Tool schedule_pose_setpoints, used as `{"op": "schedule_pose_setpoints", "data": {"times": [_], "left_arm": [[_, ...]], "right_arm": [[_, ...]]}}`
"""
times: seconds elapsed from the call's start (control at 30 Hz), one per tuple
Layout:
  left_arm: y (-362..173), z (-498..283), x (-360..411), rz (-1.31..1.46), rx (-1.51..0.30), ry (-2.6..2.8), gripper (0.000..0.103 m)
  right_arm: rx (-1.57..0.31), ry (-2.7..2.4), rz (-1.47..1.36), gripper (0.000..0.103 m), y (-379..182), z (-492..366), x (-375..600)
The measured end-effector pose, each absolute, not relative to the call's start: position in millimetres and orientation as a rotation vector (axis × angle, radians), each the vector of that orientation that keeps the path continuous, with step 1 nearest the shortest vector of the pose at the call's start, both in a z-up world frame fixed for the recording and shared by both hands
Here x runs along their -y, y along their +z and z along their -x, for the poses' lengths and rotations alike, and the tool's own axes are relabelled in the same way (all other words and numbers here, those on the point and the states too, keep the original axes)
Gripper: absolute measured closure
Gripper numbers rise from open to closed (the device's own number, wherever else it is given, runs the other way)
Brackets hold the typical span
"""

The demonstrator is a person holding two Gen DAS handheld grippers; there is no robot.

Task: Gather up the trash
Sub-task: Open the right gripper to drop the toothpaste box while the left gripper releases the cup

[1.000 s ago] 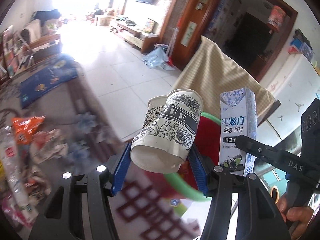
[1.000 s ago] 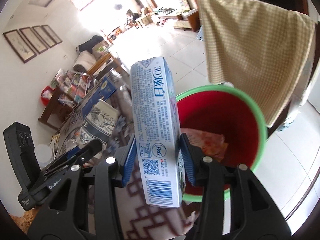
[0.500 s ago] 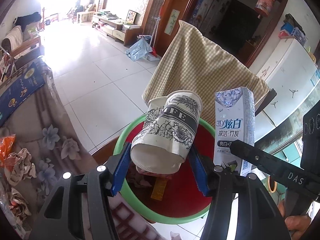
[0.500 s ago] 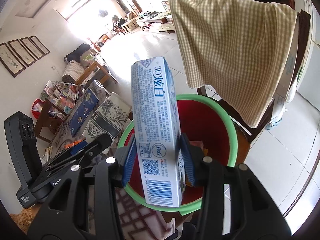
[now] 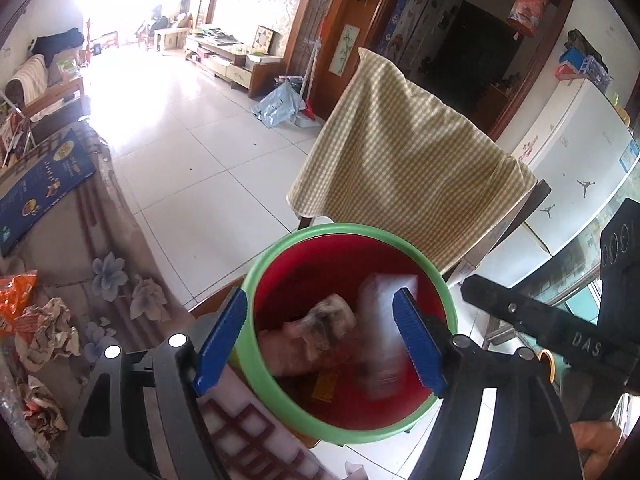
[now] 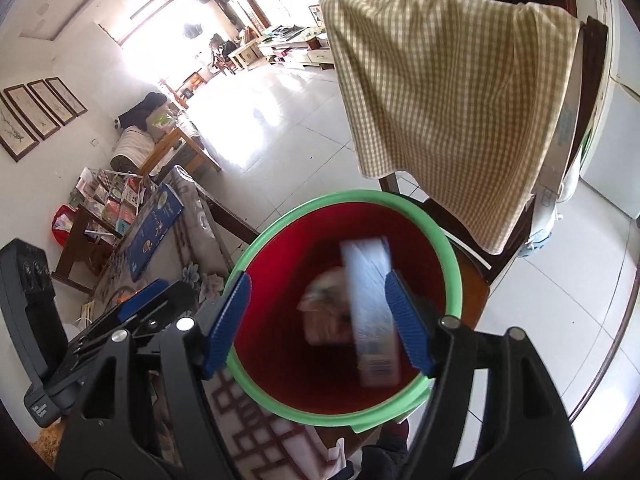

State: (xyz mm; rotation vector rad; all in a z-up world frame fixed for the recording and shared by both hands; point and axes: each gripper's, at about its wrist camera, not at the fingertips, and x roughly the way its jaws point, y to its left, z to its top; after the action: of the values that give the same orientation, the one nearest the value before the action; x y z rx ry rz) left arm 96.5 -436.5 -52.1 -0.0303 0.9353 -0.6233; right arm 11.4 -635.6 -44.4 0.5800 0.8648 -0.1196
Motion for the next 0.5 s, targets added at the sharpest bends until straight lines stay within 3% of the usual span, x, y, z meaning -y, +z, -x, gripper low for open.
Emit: {"op": "schedule_pose_setpoints", "data": {"times": [0.5], "left_arm": [[-47, -70, 317, 0.156, -0.887, -0.392, 0.026]], "right_arm": [[-0.899, 0.006, -0.507, 0.029, -40, -34, 566]]}}
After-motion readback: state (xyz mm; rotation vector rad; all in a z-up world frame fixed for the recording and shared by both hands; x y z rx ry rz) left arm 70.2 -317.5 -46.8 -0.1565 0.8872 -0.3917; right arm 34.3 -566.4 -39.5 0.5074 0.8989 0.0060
